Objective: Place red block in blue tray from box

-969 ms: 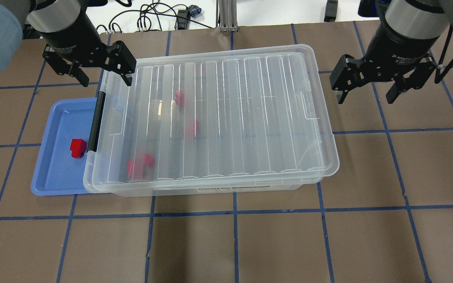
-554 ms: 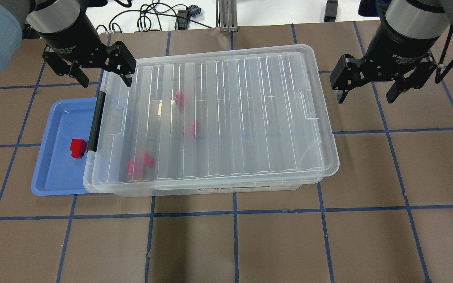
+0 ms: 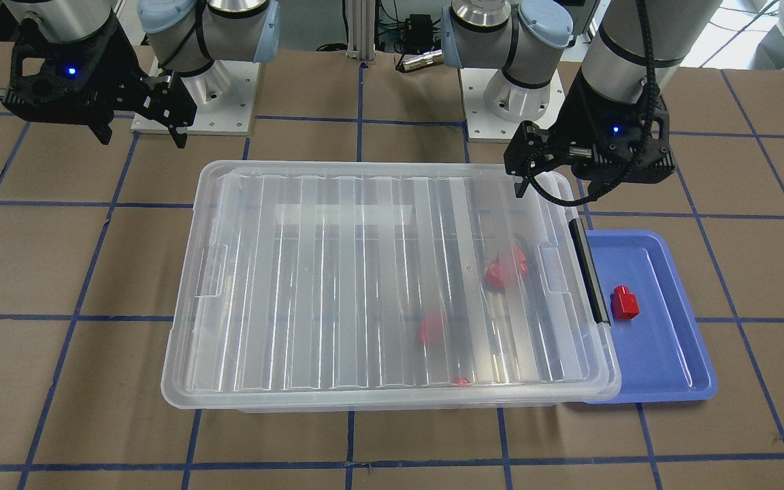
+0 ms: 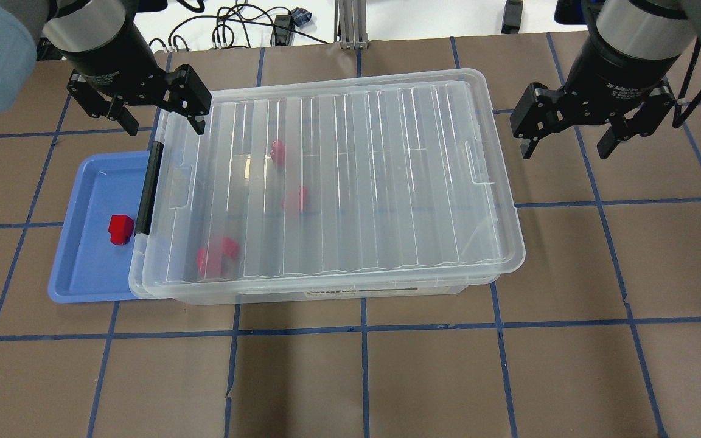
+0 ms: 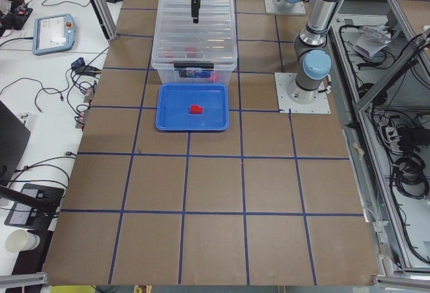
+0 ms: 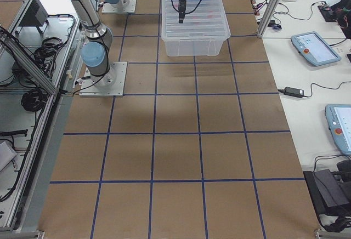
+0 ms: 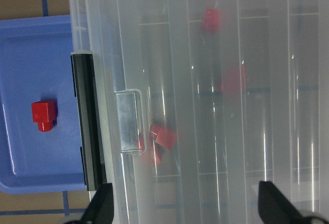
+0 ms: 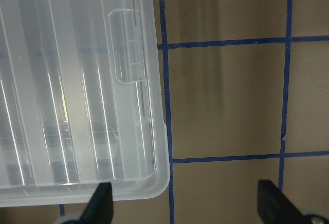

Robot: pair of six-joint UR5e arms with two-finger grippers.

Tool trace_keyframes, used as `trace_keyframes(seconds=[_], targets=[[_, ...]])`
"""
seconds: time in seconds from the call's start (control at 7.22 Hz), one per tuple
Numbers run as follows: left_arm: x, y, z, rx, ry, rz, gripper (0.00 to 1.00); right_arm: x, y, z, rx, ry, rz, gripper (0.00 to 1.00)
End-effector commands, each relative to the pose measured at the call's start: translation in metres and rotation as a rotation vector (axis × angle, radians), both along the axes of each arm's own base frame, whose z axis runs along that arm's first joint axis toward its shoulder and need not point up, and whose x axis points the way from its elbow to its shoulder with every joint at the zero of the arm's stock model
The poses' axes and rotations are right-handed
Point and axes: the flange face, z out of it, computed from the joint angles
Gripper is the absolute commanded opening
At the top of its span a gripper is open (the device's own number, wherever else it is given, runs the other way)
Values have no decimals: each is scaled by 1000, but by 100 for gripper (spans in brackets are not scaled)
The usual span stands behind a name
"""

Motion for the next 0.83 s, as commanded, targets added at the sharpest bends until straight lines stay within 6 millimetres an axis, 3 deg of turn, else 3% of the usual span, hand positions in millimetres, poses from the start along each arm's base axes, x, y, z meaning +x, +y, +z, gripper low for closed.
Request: trace_keyframes(seconds=[0.0, 0.69], targets=[[-1, -1, -2, 3, -1, -1, 100, 0, 0, 0, -2, 1, 0, 100], [-1, 2, 2, -1, -2, -3, 100, -1, -1, 0, -4, 1, 0, 100]])
